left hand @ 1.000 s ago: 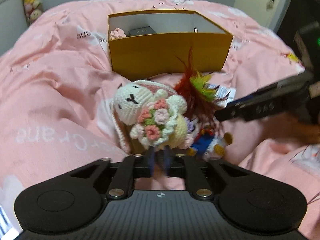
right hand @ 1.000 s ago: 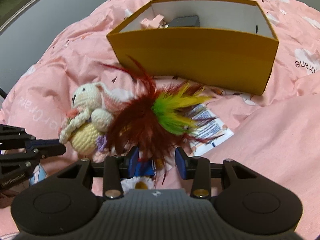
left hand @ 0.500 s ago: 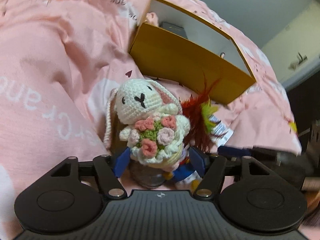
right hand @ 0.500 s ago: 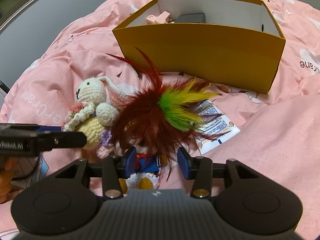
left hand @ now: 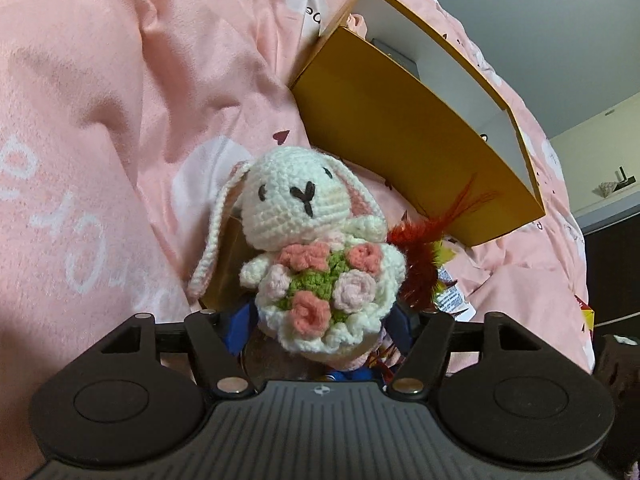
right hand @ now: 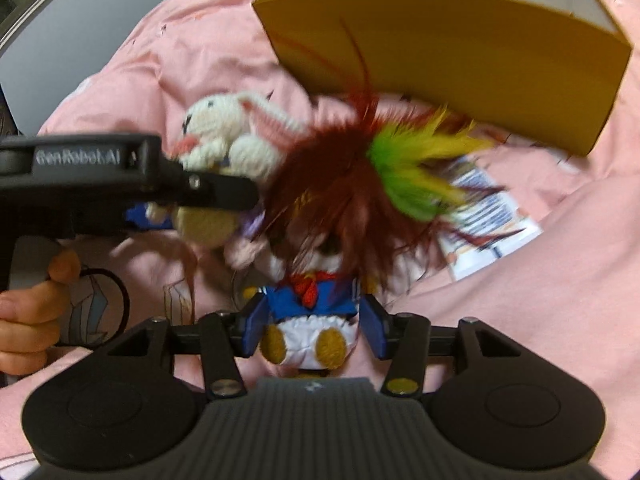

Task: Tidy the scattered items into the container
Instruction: 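Grasp the feathered Donald Duck plush with the right tool while the left tool holds the bunny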

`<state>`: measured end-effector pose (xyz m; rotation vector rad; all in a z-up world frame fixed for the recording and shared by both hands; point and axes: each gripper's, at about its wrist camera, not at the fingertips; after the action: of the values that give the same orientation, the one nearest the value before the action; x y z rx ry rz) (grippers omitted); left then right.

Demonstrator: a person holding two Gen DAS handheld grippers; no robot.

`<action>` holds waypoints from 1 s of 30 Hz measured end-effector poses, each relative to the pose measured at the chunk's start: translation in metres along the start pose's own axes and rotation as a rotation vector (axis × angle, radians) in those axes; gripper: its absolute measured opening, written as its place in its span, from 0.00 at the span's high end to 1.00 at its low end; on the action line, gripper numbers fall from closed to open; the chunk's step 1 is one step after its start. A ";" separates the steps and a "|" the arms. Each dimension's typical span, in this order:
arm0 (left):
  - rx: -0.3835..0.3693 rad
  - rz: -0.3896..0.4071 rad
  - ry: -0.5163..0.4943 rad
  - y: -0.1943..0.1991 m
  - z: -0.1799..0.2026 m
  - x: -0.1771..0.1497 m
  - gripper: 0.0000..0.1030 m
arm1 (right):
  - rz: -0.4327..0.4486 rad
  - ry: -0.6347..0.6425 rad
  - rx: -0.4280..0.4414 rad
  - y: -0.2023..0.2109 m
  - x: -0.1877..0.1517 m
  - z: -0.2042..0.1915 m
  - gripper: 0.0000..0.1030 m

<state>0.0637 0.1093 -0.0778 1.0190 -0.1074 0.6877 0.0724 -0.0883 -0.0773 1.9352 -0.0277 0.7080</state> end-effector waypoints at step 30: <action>0.203 -0.054 -0.449 0.010 0.029 -0.032 0.33 | -0.062 -0.065 0.083 -0.030 -0.008 0.013 0.46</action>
<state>0.0395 0.0740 -0.0671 1.3562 -0.4052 0.4159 0.0812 -0.0879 -0.1096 2.0293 0.0217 0.6131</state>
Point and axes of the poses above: each gripper's, at about its wrist camera, not at the fingertips, and y roughly against the way its jaws point, z to its right, x to its top, and after that the axes turned 8 degrees about z, right-handed
